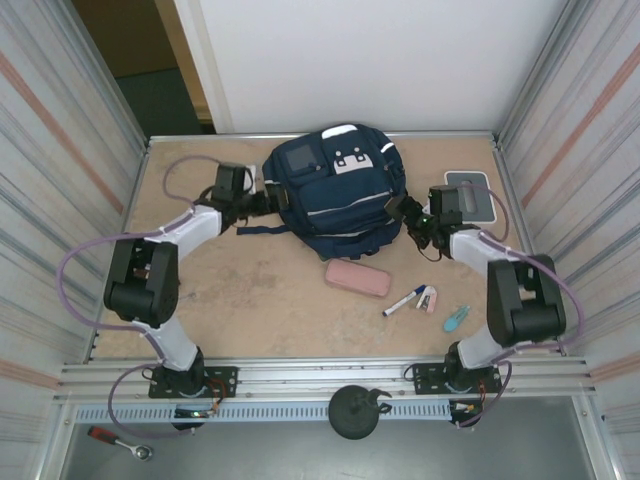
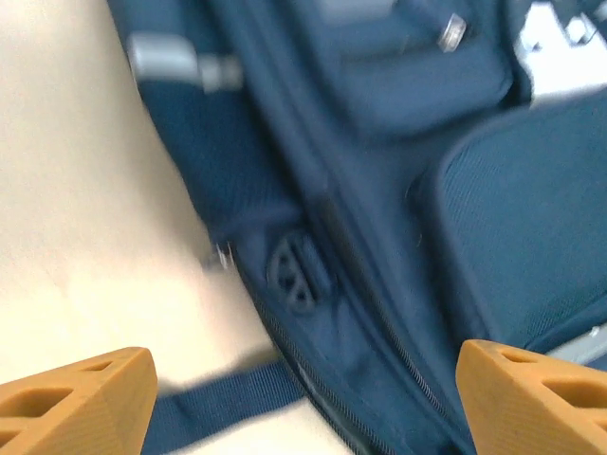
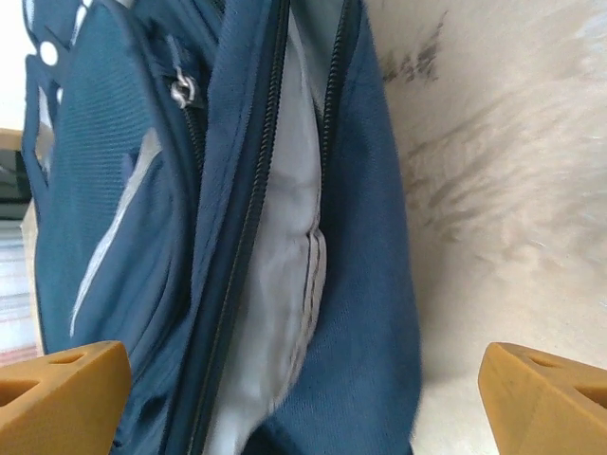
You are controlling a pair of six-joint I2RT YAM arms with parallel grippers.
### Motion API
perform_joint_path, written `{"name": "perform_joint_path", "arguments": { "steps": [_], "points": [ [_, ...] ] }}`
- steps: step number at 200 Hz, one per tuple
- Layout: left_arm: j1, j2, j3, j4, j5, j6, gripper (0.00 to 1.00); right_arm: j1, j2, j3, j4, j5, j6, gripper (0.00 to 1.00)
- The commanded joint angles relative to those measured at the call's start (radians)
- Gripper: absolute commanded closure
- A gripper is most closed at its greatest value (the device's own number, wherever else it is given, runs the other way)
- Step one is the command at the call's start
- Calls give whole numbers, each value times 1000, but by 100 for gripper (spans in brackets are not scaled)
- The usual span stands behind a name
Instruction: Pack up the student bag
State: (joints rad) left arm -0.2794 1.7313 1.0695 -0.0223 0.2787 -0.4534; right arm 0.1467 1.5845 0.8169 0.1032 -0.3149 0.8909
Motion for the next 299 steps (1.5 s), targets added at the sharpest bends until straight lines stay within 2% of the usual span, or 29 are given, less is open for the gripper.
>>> {"name": "perform_joint_path", "arguments": {
  "steps": [1,16,50,57,76,115,145,171,186,237,250,268,284,299],
  "points": [
    [-17,39,-17,150,130,-180,18,22,88,76,113,-99,54,11],
    [-25,93,-4,167,172,-208,22,27,129,108,129,-115,62,19],
    [-51,161,4,257,248,-257,40,41,144,153,128,-128,46,49],
    [-53,179,17,259,260,-264,41,47,141,165,116,-123,37,55],
    [-59,208,29,282,279,-271,55,60,137,195,91,-116,22,67],
    [-51,151,-37,361,281,-282,88,78,144,259,71,-135,25,86],
    [-13,19,-132,434,309,-316,97,115,140,331,38,-125,12,91],
    [43,-95,-224,479,300,-360,100,151,197,417,24,-126,12,94],
    [66,-160,-280,475,258,-360,100,177,256,479,21,-135,16,94],
    [69,-300,-406,426,127,-340,100,250,545,819,-83,-208,-10,89],
    [58,-308,-424,444,88,-360,100,261,627,946,-186,-231,-53,83],
    [38,-289,-432,501,42,-418,100,258,687,1090,-363,-242,-142,67],
    [19,-251,-407,546,18,-447,100,242,642,1068,-426,-202,-212,54],
    [1,-213,-369,553,4,-449,100,222,571,952,-444,-162,-257,44]
  ]
}}
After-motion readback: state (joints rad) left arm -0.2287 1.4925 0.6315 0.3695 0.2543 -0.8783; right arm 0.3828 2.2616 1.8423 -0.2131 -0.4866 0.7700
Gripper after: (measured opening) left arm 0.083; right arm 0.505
